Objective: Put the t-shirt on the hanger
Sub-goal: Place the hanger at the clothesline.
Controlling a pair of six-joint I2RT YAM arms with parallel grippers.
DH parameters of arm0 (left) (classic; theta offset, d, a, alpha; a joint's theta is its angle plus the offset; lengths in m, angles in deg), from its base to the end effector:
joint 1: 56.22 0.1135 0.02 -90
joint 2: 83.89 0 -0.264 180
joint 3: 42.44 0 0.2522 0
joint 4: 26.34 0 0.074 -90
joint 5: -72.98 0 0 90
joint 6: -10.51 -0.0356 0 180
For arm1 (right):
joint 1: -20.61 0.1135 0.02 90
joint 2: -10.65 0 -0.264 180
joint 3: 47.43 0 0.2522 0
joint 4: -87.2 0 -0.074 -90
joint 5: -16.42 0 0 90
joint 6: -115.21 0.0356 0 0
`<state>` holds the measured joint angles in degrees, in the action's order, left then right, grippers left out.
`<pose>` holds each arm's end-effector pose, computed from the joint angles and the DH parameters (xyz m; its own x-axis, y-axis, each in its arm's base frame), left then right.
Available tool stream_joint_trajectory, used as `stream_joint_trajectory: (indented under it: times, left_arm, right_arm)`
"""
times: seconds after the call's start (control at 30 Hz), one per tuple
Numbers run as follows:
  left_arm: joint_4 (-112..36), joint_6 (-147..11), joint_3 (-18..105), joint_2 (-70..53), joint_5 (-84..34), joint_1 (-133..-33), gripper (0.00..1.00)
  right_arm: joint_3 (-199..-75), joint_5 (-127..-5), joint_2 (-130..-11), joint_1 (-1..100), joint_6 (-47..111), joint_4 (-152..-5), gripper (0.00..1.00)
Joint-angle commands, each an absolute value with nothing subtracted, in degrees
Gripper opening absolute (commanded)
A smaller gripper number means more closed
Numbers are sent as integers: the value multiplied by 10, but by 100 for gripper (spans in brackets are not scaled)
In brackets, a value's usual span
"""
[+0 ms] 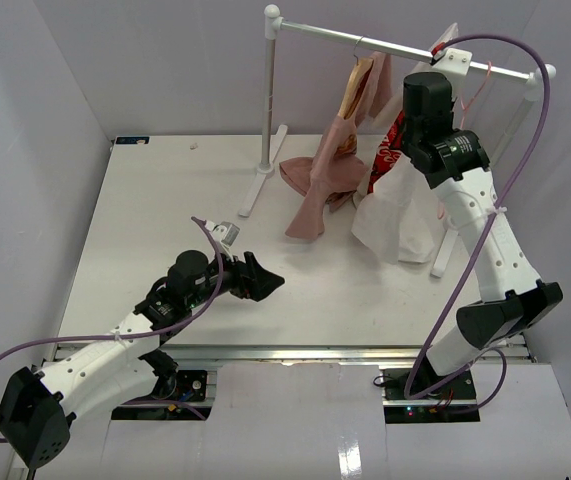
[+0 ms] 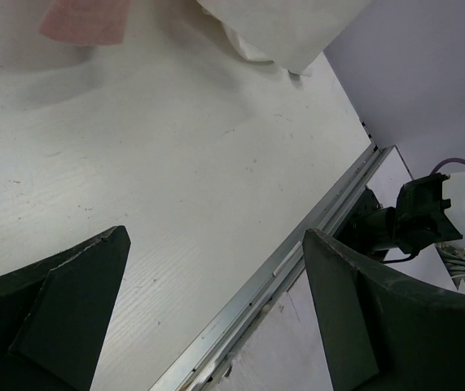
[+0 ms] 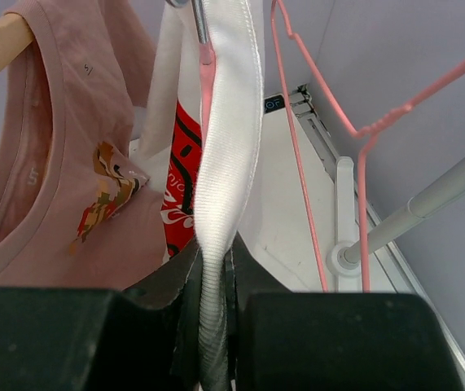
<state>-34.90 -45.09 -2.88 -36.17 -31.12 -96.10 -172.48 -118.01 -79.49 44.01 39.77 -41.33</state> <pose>0.1448 -0.1323 0.2418 -0.6347 -0.1838 -0.7506 0.5361 0.5949 -0.5989 0.3061 0.1053 0.4935 -0.1697 0.1222 -0.9779 0.3873 0.9207 0.0478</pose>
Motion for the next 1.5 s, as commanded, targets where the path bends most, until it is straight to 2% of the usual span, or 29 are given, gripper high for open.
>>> stream_joint_trajectory:
  times: [0.0, 0.6, 0.63, 0.7, 0.77, 0.87, 0.97, 1.3, 1.4, 1.43, 1.47]
  left_arm:
    - [-330, -464, -34, -372, -287, -961, 98]
    - [-305, -480, -60, -356, -277, -961, 98]
    - [-305, -482, -60, -352, -277, -961, 98]
    - [-306, -485, -59, -349, -277, -961, 98]
    - [-305, -487, -60, -350, -273, -961, 98]
    - [-303, -492, -66, -355, -261, -961, 98]
    - [-301, -497, -69, -358, -251, -961, 98]
    - [-304, -517, -79, -368, -202, -961, 98]
    - [-302, -524, -81, -370, -198, -961, 98]
    - [-299, -527, -83, -371, -196, -961, 98]
    - [-297, -531, -85, -373, -191, -961, 98]
  right_arm:
    - [-1752, -1151, -817, 420, 418, -491, 8]
    - [-1649, -1112, -808, 413, 418, -544, 9]
    - [-1650, -1113, -807, 413, 419, -544, 13]
    - [-1652, -1109, -804, 412, 417, -545, 25]
    - [-1655, -1097, -801, 412, 411, -545, 33]
    - [-1654, -1071, -788, 412, 403, -545, 53]
    - [-1652, -1037, -771, 413, 393, -538, 63]
    - [-1715, -926, -746, 413, 386, -444, 80]
    - [-1737, -919, -741, 416, 395, -399, 99]
    - [-1745, -922, -731, 418, 402, -369, 93]
    - [-1737, -927, -722, 420, 404, -356, 90]
